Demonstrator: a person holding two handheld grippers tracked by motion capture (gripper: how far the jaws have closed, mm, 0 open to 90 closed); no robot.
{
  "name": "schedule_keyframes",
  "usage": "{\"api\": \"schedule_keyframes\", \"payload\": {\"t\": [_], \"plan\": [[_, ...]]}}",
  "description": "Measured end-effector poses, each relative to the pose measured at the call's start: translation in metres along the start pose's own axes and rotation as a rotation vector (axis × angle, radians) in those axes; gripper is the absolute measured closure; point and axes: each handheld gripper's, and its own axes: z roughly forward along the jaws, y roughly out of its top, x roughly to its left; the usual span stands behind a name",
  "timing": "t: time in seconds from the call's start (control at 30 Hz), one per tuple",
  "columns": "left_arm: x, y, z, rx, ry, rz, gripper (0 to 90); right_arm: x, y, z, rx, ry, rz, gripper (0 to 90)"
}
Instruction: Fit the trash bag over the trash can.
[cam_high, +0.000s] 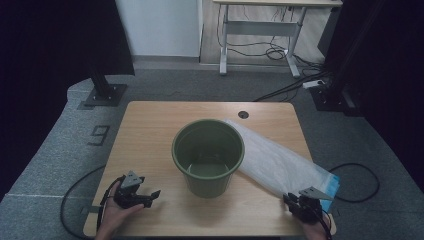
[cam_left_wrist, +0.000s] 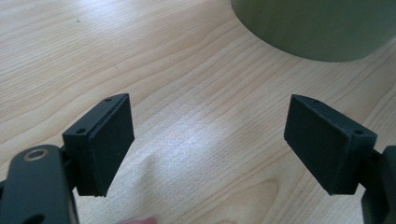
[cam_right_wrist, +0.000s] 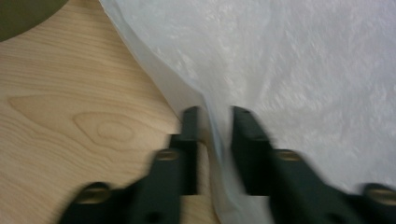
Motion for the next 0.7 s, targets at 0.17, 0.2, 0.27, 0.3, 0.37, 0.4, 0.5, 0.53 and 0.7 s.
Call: {"api": "schedule_keyframes", "payload": {"t": [0.17, 0.2, 0.27, 0.3, 0.37, 0.4, 0.5, 0.53, 0.7], "plan": [[0.001, -0.001, 0.001, 0.004, 0.003, -0.002, 15.8, 0.026, 0.024, 0.015, -0.055, 0.001, -0.051, 39.8], [0.001, -0.001, 0.001, 0.005, 0.006, 0.0, 15.8, 0.032, 0.031, 0.022, -0.062, 0.01, -0.064, 38.9], [0.002, -0.002, 0.001, 0.007, 0.012, 0.002, 15.8, 0.045, 0.05, 0.046, -0.067, 0.046, -0.106, 36.8], [0.002, -0.002, 0.001, 0.007, 0.012, 0.002, 15.7, 0.045, 0.05, 0.046, -0.067, 0.046, -0.106, 36.8], [0.003, -0.002, 0.0, 0.006, 0.012, 0.0, 15.8, 0.053, 0.062, 0.064, -0.063, 0.077, -0.124, 36.0], [0.005, -0.004, 0.0, 0.005, 0.013, -0.006, 15.8, 0.061, 0.071, 0.079, -0.056, 0.083, -0.149, 35.3], [0.007, -0.005, -0.001, 0.003, 0.014, -0.013, 15.7, 0.069, 0.079, 0.091, -0.058, 0.086, -0.176, 35.0], [0.01, -0.006, -0.002, 0.001, 0.015, -0.02, 15.8, 0.073, 0.086, 0.1, -0.061, 0.098, -0.171, 34.8], [0.013, -0.007, -0.003, -0.006, 0.016, -0.028, 15.8, 0.077, 0.094, 0.116, -0.042, 0.109, -0.153, 34.8]]}}
